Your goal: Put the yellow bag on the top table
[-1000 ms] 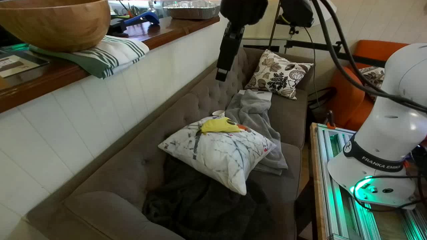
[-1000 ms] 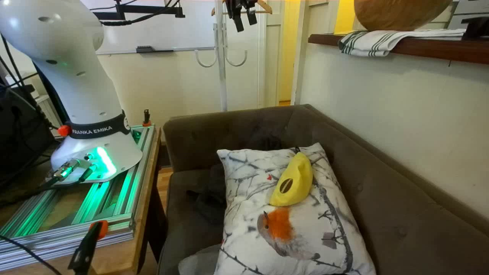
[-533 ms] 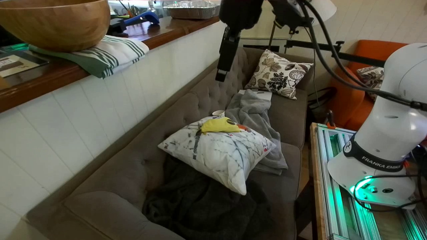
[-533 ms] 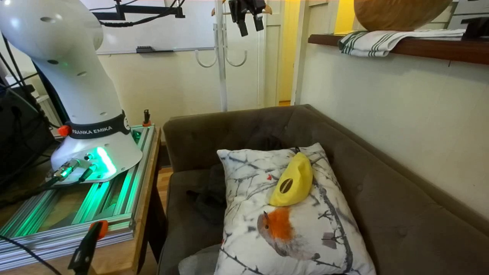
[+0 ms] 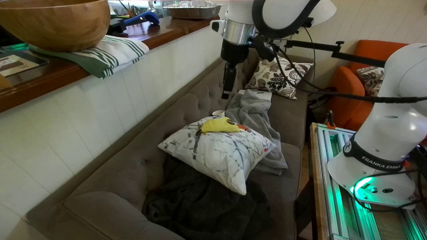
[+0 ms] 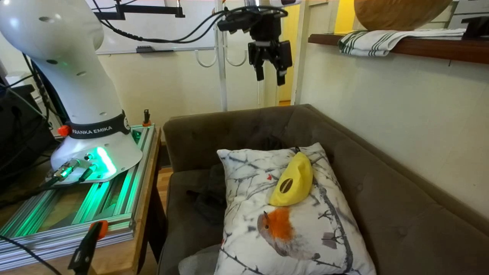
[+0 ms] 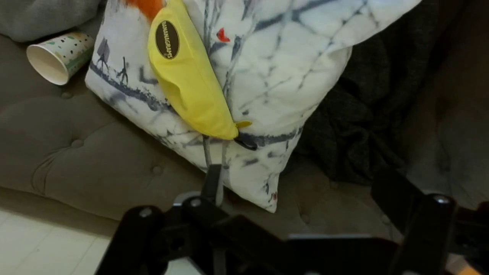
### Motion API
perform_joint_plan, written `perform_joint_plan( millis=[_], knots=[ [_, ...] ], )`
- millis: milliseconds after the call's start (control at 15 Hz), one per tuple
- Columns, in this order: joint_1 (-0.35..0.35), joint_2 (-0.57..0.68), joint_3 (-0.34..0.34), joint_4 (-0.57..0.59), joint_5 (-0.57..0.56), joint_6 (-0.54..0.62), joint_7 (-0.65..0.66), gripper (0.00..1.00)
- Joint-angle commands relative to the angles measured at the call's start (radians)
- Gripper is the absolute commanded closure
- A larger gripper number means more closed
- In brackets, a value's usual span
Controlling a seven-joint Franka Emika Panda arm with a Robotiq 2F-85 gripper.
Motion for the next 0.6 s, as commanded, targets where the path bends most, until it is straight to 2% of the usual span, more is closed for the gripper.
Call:
perform_joint_plan(
  millis=[0, 133, 400, 533],
  knots=[
    [-0.026, 0.046, -0.004, 0.002, 0.010, 0.021, -0.024, 0.00],
    [-0.041, 0.096, -0.009, 0.007, 0.009, 0.040, -0.031, 0.00],
    [-0.035, 0.070, 0.004, 0.011, 0.008, 0.038, -0.029, 0.00],
    [-0.071, 0.136, 0.007, 0.038, -0.074, 0.125, 0.025, 0.00]
  ],
)
